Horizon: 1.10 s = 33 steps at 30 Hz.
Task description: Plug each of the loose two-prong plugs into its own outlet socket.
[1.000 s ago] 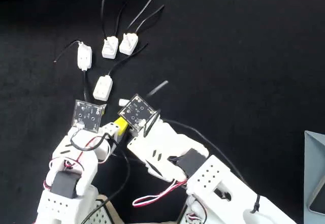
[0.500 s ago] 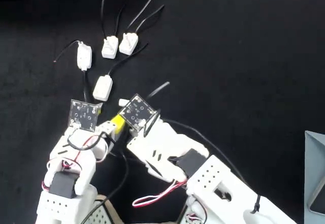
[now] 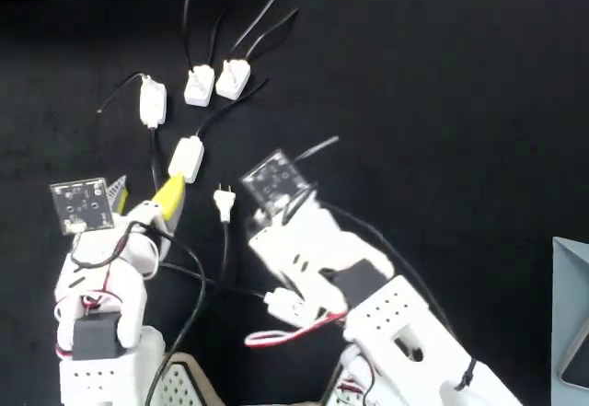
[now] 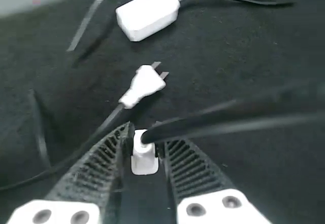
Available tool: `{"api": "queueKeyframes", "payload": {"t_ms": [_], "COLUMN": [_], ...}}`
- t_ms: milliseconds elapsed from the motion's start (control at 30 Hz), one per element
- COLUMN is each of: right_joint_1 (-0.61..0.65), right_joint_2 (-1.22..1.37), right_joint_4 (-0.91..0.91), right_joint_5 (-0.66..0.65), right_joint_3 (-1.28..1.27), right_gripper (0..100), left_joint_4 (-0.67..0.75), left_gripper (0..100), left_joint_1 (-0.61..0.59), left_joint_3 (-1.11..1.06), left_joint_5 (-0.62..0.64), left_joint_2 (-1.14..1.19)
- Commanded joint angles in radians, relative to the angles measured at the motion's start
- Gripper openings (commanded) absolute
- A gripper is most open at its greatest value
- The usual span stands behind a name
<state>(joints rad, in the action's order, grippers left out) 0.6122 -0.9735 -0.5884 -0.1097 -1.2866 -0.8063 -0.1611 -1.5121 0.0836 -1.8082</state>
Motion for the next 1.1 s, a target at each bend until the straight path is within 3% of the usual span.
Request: {"api": "queueKeyframes", "payload": {"t_ms": [0,100,267,733,1067], "right_joint_1": [-0.114,-0.190,-0.213,-0.215,-0.215], "right_joint_2": [-0.024,-0.024,-0.024,-0.019,-0.022], "right_joint_4": [0.014,0.014,0.018,0.020,0.021], "right_joint_5": [-0.005,0.026,0.080,0.080,0.080], "right_joint_3": [0.015,0.016,0.013,0.005,-0.010], "right_gripper": [1.1,1.1,1.1,1.1,1.1], "left_joint_4": [-0.069,-0.118,-0.109,0.009,0.005], "left_gripper": [30,30,30,30,30], "left_joint_1": [-0.001,0.016,0.030,0.030,0.059], "left_joint_3": [0.114,0.154,0.205,0.745,1.113], "left_joint_5": [0.002,-0.025,-0.106,-0.275,-0.281], "left_joint_2": [-0.005,0.002,0.166,1.303,1.832]}}
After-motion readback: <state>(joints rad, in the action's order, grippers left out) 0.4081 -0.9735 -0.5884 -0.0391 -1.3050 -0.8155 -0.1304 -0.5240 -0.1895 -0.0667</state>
